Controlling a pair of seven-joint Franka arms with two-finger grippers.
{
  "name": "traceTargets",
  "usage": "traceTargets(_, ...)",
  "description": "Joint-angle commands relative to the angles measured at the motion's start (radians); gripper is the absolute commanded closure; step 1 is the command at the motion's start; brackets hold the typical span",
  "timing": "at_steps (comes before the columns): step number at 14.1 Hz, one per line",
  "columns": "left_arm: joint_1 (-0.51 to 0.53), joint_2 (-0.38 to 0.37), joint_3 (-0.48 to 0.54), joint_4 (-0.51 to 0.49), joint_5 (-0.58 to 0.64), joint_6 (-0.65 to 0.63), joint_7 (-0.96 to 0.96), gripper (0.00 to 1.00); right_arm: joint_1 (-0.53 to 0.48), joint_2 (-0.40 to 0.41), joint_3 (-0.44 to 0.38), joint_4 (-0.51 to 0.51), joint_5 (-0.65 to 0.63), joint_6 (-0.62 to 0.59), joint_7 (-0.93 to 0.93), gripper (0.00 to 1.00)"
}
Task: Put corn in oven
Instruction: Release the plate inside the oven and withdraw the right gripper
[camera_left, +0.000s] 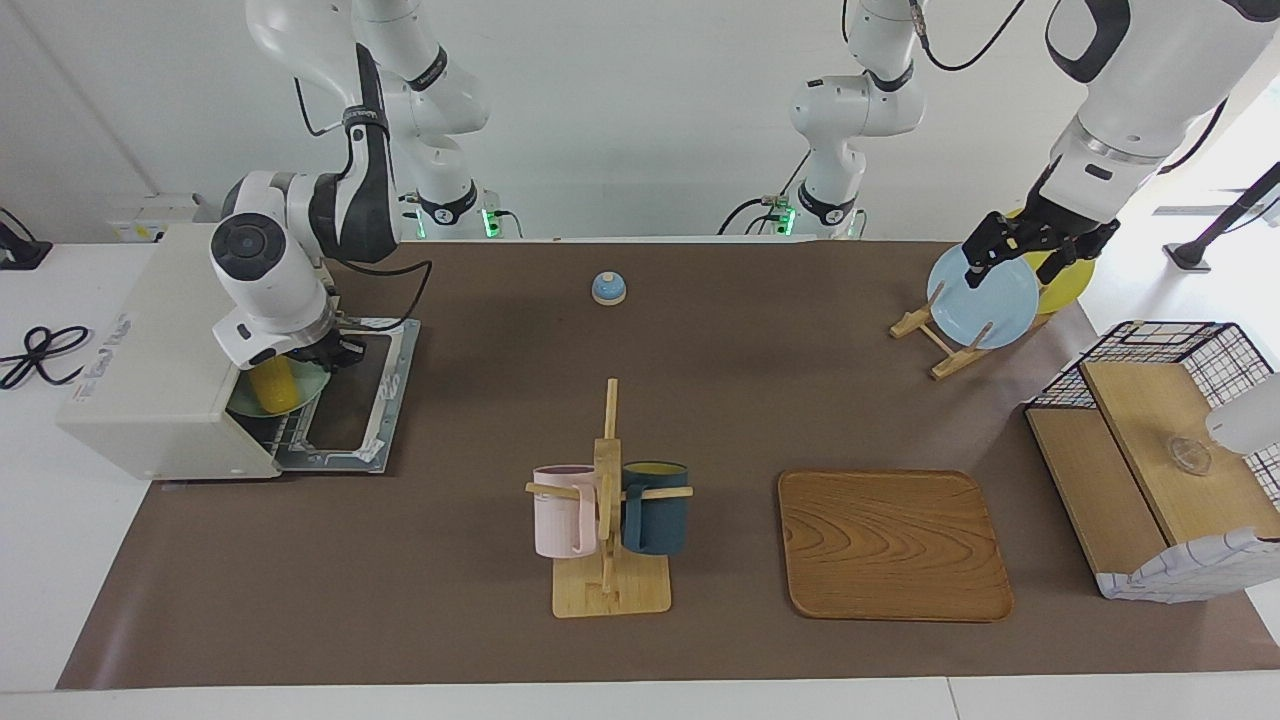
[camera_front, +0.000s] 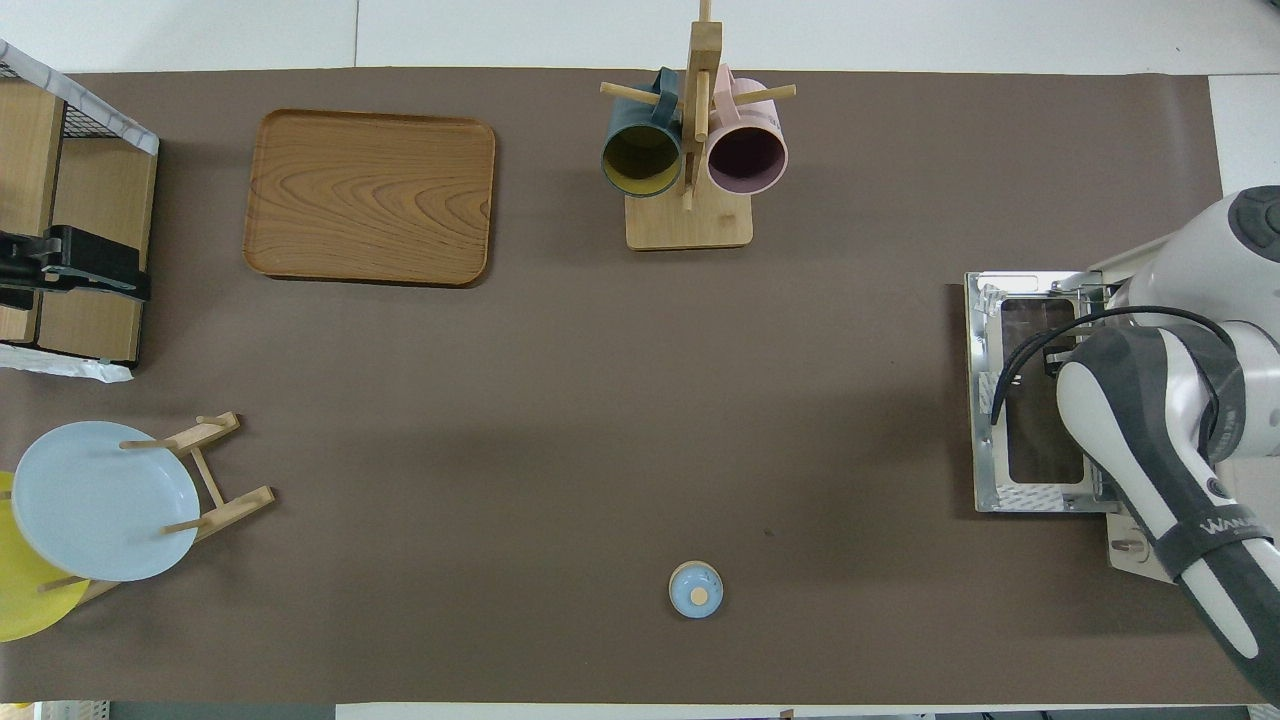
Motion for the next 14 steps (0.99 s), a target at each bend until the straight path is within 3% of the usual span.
traceTargets(1, 0.008, -0.015, -0.008, -0.022, 0.023, 0.025, 0.002, 0.00, -0.018, -0.028, 0.015, -0.041, -0.014, 0.027, -0.018, 0.78)
traceTargets(2, 0.008, -0.015, -0.008, -0.022, 0.022, 0.025, -0.004, 0.00, -0.009, -0.026, 0.015, -0.036, -0.009, 0.026, -0.018, 0.70)
traceTargets(5, 0.006, -0.019, -0.008, -0.023, 0.022, 0.024, 0.000, 0.00, 0.001, -0.014, 0.030, 0.006, -0.003, 0.007, -0.018, 0.67)
traceTargets(9, 0.003, -0.019, -0.008, -0.023, 0.022, 0.019, -0.001, 0.00, 0.091, -0.009, 0.047, 0.024, 0.003, 0.004, 0.087, 0.66)
traceTargets(10, 0.003, -0.021, -0.008, -0.023, 0.022, 0.018, -0.001, 0.00, 0.113, -0.009, 0.047, 0.016, 0.047, 0.030, 0.124, 0.75)
traceTargets(11, 0.003, -0.021, -0.008, -0.022, 0.022, 0.018, -0.001, 0.00, 0.134, -0.009, 0.047, -0.010, 0.098, 0.085, 0.160, 0.94)
traceTargets(12, 0.003, -0.021, -0.008, -0.023, 0.022, 0.019, -0.001, 0.00, 0.146, -0.009, 0.047, -0.057, 0.109, 0.158, 0.172, 1.00)
traceTargets(14, 0.003, -0.021, -0.008, -0.023, 0.022, 0.018, -0.001, 0.00, 0.137, 0.006, 0.046, -0.125, 0.117, 0.271, 0.171, 1.00)
